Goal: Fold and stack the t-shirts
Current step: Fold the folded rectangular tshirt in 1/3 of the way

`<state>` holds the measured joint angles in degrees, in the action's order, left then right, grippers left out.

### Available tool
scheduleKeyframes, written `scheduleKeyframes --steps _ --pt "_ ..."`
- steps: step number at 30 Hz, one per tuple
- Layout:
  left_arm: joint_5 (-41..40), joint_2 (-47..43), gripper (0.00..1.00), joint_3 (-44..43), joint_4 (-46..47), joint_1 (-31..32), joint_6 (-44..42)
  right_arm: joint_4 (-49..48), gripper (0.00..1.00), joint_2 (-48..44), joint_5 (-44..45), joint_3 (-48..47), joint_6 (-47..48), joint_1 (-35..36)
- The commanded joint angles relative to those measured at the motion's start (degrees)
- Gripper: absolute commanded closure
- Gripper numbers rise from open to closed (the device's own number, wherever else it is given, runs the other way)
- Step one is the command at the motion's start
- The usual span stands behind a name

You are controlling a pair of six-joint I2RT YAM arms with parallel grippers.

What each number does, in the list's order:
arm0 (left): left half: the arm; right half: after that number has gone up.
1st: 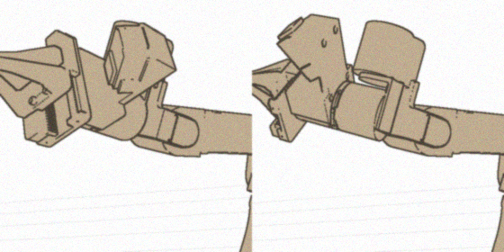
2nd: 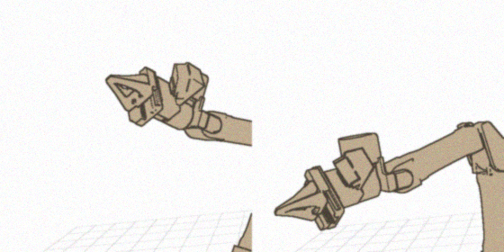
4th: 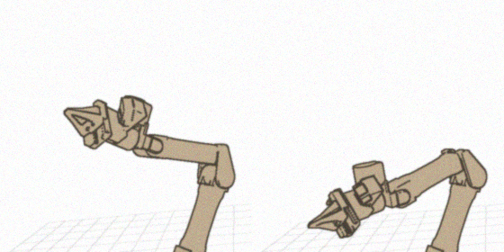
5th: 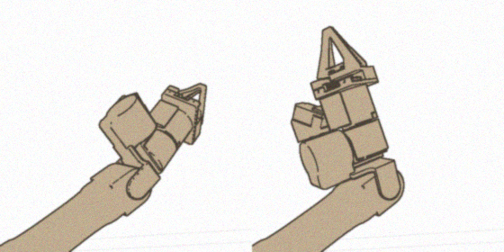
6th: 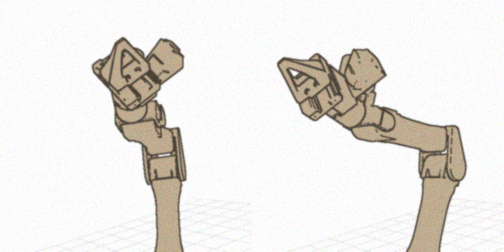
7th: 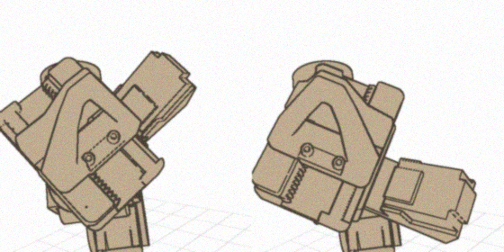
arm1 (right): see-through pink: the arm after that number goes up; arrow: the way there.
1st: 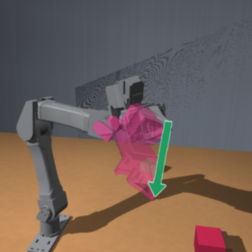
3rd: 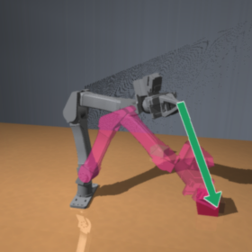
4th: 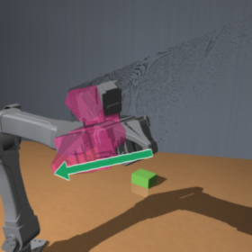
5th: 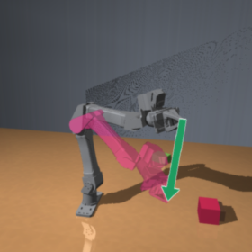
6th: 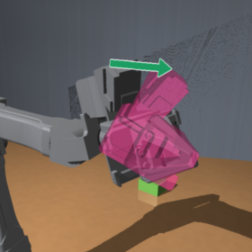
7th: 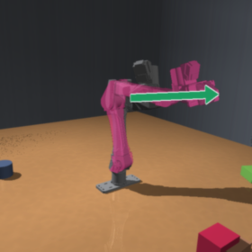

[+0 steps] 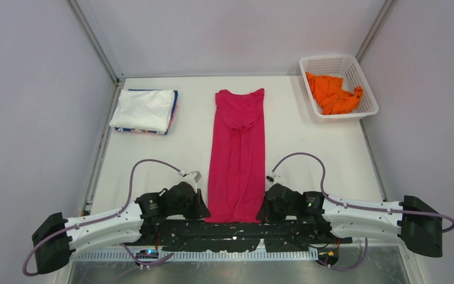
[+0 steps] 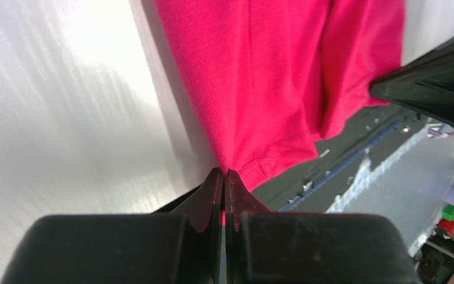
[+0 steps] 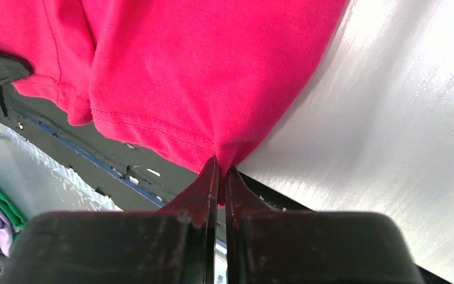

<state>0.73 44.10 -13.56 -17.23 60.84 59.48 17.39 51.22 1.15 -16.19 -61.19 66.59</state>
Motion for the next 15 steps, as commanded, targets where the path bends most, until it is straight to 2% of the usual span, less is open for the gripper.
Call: scheduleKeyframes --steps 1,4,9,13,15 --pt "2.98 -4.07 1.00 -0.79 1.03 0.36 -1.59 2.14 0.95 -2.52 2.26 -4.29 1.98 0.38" --pt "0.99 -5.34 1.00 -3.46 -0.59 0.21 -3.51 7.29 0.95 -4.14 5.84 -7.36 3.17 0.36" --pt "-4.11 -3.77 1.00 -10.04 -1.81 -3.02 -9.79 9.14 0.95 -3.83 11.73 -12.79 6.23 -0.14" --pt "1.68 1.69 1.00 -15.19 1.24 -9.64 -14.00 8.32 0.95 -0.05 13.94 -17.19 11.10 -2.98" --pt "2.84 5.32 1.00 -17.78 1.19 -11.72 -15.50 6.77 0.95 2.56 11.35 -18.86 14.20 -6.43"
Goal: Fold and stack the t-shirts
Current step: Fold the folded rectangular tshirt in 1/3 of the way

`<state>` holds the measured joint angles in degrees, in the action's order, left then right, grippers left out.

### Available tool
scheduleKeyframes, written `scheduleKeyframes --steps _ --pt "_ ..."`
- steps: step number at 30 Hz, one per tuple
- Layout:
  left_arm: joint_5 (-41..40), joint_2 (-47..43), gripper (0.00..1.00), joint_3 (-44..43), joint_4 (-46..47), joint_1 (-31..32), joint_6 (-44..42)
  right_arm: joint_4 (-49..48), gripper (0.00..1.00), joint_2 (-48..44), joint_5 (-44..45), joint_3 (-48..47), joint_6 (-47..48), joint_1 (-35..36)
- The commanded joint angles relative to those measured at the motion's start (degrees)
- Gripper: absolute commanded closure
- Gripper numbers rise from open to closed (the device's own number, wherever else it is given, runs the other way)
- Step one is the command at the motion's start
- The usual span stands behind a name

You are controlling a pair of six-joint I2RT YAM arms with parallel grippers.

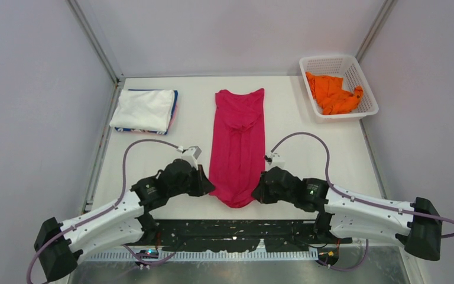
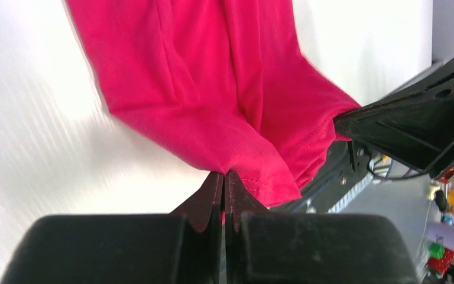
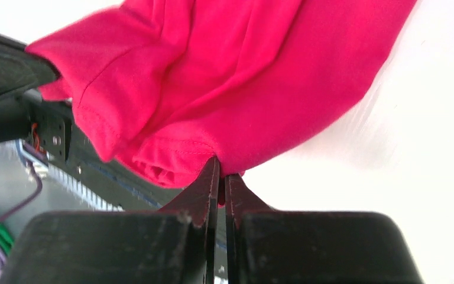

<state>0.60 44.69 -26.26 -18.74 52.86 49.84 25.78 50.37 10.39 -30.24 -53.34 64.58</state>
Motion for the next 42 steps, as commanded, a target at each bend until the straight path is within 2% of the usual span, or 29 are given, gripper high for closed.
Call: scheduleKeyframes --steps 1,4,7,15,28,35,38,41,42 --pt "3.26 6.61 1.00 -6.45 2.47 -4.83 -6.38 -3.24 0.95 4.12 1.04 -5.50 8.15 -7.44" --pt "6.21 13.10 1.00 -10.62 3.49 -8.69 -7.90 -7.79 0.95 7.55 -4.30 -7.18 12.13 -13.77" --pt "6.97 18.95 1.00 -14.61 4.42 -12.17 -8.83 -9.03 0.95 10.92 -6.09 -11.23 16.75 -19.80" --pt "8.01 33.67 1.00 -26.74 3.00 -19.06 -11.28 -13.36 0.95 21.30 -13.59 -17.48 21.69 -29.65" --pt "14.17 50.83 1.00 -40.62 3.11 -26.23 -13.13 -18.50 0.95 34.78 -18.35 -24.40 24.12 -40.62" --pt "14.00 56.37 1.00 -43.66 4.82 -28.74 -10.04 -22.21 0.95 41.91 -20.84 -26.32 22.84 -44.15" --pt "13.22 58.82 1.00 -46.11 2.27 -29.54 -10.47 -23.54 0.92 44.36 -23.14 -27.68 22.05 -45.24" --pt "14.51 61.12 0.88 -48.34 3.07 -30.36 -10.00 -25.02 0.87 47.28 -23.48 -29.12 20.41 -46.15" --pt "14.56 61.80 0.80 -49.19 3.16 -30.75 -9.71 -25.22 0.86 48.49 -23.38 -30.08 19.91 -46.53"
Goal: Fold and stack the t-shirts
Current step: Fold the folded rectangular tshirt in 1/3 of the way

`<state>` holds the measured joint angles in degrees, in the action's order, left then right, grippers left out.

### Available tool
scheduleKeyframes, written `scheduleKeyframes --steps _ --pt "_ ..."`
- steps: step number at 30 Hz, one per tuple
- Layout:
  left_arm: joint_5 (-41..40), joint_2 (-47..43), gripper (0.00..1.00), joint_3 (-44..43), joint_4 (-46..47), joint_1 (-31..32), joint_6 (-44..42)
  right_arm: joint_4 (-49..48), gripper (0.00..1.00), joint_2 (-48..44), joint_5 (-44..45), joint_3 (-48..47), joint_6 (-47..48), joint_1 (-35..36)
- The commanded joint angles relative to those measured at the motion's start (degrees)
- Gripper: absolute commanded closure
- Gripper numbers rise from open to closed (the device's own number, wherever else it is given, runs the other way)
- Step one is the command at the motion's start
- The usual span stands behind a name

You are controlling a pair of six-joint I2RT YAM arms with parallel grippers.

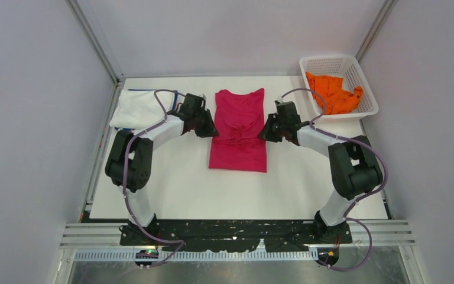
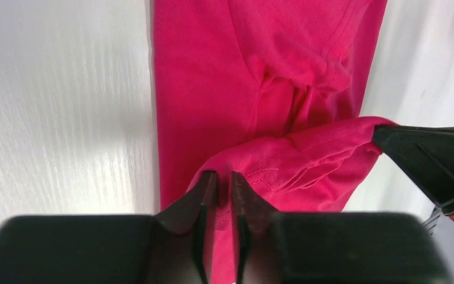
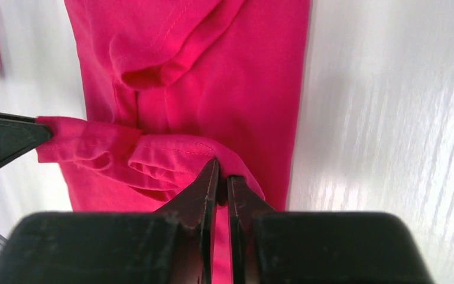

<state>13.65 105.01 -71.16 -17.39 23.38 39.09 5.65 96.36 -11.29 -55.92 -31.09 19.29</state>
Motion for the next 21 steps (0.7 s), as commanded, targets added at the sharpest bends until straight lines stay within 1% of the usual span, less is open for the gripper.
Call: scheduleKeyframes --steps 1,2,3,4,5,6,7,8,10,11,13,14,17,18,21 --pt "1.53 2.14 0.72 -5.49 1.60 -1.76 1.40 -5.20 0.83 3.04 -1.75 -5.05 -3.48 -2.25" --pt "1.49 2.78 0.60 -6.55 1.61 -2.28 1.54 -5.21 0.79 4.01 -1.92 -6.19 -4.21 -2.77" --pt "1.66 3.16 0.43 -7.59 1.28 -2.81 1.75 -5.30 0.71 4.36 -2.04 -6.60 -5.90 -3.91" --pt "2.02 3.33 0.33 -8.73 0.87 -3.37 1.79 -5.30 0.69 4.74 -2.59 -7.15 -6.43 -4.39" --pt "2.12 3.17 0.18 -9.63 0.71 -3.80 1.78 -6.95 0.62 4.68 -2.77 -7.30 -7.14 -5.11" --pt "1.97 2.77 0.07 -10.41 0.69 -4.16 1.84 -7.22 0.60 4.40 -2.84 -7.78 -7.23 -5.30" --pt "2.06 2.14 0.02 -10.77 0.69 -4.47 1.82 -7.43 0.57 4.08 -2.89 -8.01 -6.81 -5.62" --pt "2.18 1.41 0.01 -10.91 0.91 -4.63 1.67 -7.42 0.54 3.20 -2.91 -8.40 -6.49 -5.69" --pt "2.28 -0.40 0.00 -10.81 0.76 -4.73 1.21 -7.13 0.42 1.32 -3.42 -8.37 -4.63 -5.82" --pt "2.26 -1.41 0.00 -10.51 0.47 -4.74 0.62 -6.72 0.38 0.56 -3.62 -8.17 -4.13 -5.86" --pt "2.46 -3.55 0.00 -9.37 -0.63 -4.74 -0.21 -6.54 0.09 -1.91 -5.67 -6.04 -2.63 -5.78" --pt "2.90 -5.13 0.00 -7.99 -0.76 -4.74 -0.46 -6.53 0.01 -3.60 -6.46 -5.20 -1.40 -5.63" --pt "4.71 -10.89 0.00 -0.06 2.57 -4.74 -0.62 -6.05 0.05 -7.05 -10.28 -1.46 2.63 -2.79" --pt "4.62 -14.11 0.00 2.83 3.91 -4.74 -0.67 -4.45 0.05 -8.59 -10.61 -0.89 4.53 -0.40" --pt "3.19 -21.44 0.00 12.50 5.69 -4.66 -0.01 -3.87 0.05 -10.97 -11.15 1.96 6.27 5.22"
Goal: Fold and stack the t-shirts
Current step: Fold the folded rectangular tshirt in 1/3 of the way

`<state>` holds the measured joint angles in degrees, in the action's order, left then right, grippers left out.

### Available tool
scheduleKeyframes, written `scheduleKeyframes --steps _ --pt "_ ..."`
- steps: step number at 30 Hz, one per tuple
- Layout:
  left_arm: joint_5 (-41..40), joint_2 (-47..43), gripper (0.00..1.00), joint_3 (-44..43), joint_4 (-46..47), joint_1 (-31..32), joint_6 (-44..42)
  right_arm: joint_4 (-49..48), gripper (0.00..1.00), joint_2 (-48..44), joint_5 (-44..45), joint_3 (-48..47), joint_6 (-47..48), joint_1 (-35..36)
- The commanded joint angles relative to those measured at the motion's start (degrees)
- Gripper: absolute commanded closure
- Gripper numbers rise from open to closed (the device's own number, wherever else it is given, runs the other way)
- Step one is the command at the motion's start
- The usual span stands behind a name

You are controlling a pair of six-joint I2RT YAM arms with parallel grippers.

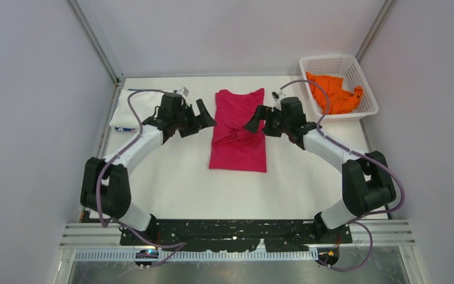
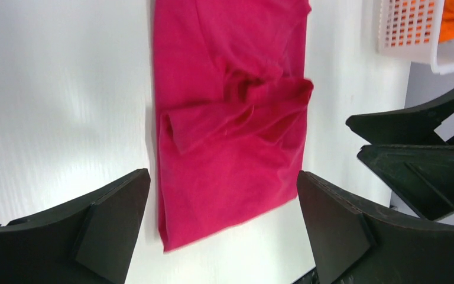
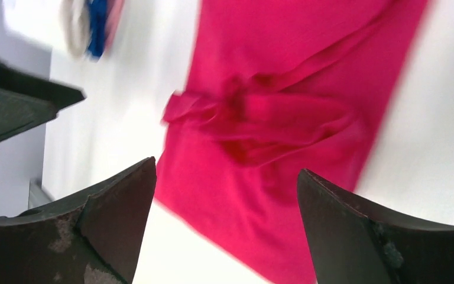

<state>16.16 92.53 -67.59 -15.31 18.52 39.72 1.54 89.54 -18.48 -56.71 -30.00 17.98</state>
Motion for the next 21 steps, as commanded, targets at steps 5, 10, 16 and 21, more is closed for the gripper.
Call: scheduleKeyframes --steps 5,10,16,21 --pt "-1.75 -19.99 0.00 24.07 4.59 0.28 0.49 -1.20 0.05 -2.98 -0.18 3.87 4.41 17.25" --pt "-5.45 -28.35 0.00 30.93 3.54 0.28 1.44 -4.78 0.05 3.91 2.14 0.63 3.77 21.46" --pt "-7.49 -32.61 0.00 33.03 3.29 0.29 1.31 -3.39 0.05 14.11 6.70 -7.84 5.26 21.57" --pt "-8.79 -33.39 0.00 33.24 2.61 0.28 0.73 -3.77 0.05 22.37 13.42 -17.19 5.72 20.77"
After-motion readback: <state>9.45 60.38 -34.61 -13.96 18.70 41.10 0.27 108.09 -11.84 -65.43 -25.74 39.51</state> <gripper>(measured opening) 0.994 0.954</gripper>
